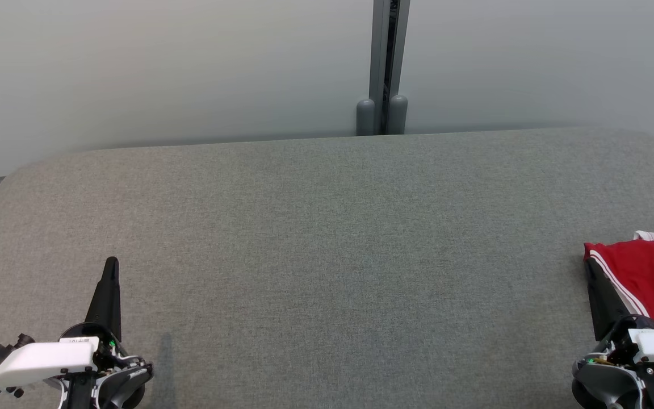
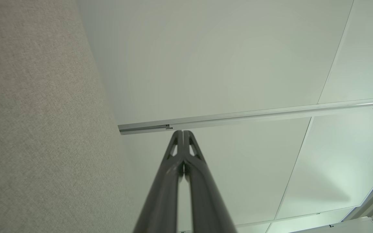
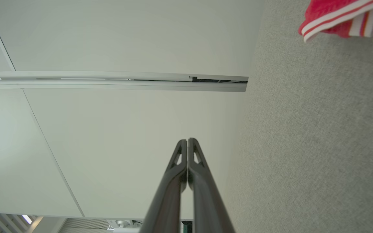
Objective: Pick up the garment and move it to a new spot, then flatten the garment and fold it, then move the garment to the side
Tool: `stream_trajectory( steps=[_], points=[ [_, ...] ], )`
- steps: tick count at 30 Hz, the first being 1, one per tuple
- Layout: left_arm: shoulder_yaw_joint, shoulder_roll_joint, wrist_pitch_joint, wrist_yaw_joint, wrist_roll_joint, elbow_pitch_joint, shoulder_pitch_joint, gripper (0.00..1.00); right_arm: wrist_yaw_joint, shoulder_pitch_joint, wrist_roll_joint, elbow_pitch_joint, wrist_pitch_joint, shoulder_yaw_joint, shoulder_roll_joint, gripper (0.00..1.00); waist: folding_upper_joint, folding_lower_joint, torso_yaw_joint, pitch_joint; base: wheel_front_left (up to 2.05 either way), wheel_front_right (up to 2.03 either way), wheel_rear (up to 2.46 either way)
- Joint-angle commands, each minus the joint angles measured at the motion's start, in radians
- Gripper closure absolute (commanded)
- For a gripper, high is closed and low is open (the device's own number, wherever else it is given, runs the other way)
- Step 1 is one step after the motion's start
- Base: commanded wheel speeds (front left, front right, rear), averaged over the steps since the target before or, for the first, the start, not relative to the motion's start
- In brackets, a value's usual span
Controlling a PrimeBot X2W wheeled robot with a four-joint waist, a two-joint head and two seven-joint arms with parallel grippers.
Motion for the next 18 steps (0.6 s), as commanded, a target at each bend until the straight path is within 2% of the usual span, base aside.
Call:
stream_trajectory(
  steps=[1, 18],
  points=[
    [0.004, 0.005, 0.003, -0.005, -0.001, -0.003, -0.015, 1.0, 0.0, -0.009, 0.002, -0.004, 0.004, -0.001, -0.009, 1.0, 0.0, 0.0, 0.0, 0.0, 0.0, 0.0, 0.0],
    [0.004, 0.005, 0.003, -0.005, -0.001, -0.003, -0.015, 1.0, 0.0, -0.009, 0.002, -0.004, 0.004, -0.001, -0.009, 1.0, 0.0, 0.0, 0.0, 0.0, 0.0, 0.0, 0.0]
  ],
)
